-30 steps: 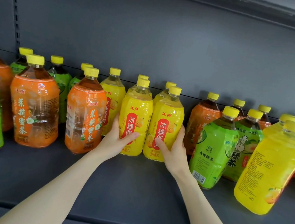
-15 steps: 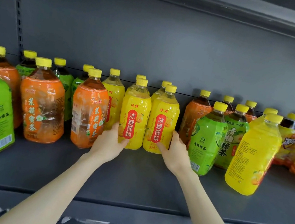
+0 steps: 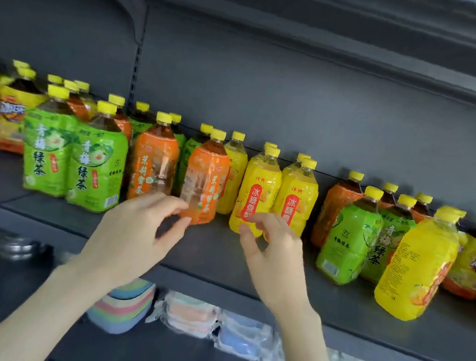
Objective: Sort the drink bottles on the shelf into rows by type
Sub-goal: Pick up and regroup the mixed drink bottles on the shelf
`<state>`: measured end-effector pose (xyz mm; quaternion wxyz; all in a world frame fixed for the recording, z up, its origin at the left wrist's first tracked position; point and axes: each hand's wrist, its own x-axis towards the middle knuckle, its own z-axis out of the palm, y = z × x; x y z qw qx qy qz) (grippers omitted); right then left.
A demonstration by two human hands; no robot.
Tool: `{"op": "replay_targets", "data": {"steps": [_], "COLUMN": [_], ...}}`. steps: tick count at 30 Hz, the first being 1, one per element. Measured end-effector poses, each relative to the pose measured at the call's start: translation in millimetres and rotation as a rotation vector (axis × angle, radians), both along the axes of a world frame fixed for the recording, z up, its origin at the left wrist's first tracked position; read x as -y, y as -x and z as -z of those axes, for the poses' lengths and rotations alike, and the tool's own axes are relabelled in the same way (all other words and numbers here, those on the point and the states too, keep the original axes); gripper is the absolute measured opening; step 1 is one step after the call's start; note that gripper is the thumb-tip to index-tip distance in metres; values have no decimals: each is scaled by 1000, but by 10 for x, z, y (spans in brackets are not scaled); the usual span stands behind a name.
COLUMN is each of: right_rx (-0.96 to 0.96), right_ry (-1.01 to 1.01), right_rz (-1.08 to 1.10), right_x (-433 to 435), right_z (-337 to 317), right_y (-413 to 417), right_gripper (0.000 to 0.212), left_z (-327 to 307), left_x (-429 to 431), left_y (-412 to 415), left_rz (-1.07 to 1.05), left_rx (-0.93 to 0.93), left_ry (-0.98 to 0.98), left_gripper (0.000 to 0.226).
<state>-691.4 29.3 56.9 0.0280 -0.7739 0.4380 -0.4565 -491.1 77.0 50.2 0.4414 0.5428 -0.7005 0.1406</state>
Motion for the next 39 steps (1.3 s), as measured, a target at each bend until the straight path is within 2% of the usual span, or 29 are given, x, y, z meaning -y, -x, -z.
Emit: {"op": "replay_targets", "data": {"steps": [5,12,20,24,34,37,39], "right_rx": [-28,-42,-17,-16,24,41,57], "right_ry": [-18,19,-16,-28,-9,-32,-62], "right_rz": [-96,-254,-261,-241,-245,-265,-247], "right_x": [-331,-537,-548,-461,221,520,731], "right_z": [201,109,165,164,109,193,188], "right_y": [-582,-1779,-3376,-4077,-5496,-5906,-6170], "right_gripper": [22,21,25,26,19,28,42], "left_z": [251,183,210,141,237,384,423], "left_x": [-548,-912,-1042,-910,-90,254,486], "left_y": [-501,-1603,-3183,-3856,-5267,-5637,-5861], "left_rz": [-111,-219,-249,-225,-157,-186,-232], "left_rx": [-46,-90,-83,-113,-235,-327,-417], "left_ry": [-92,-60,-73,-52,0,23,29], "left_gripper": [44,46,46,31,37,33,45]}}
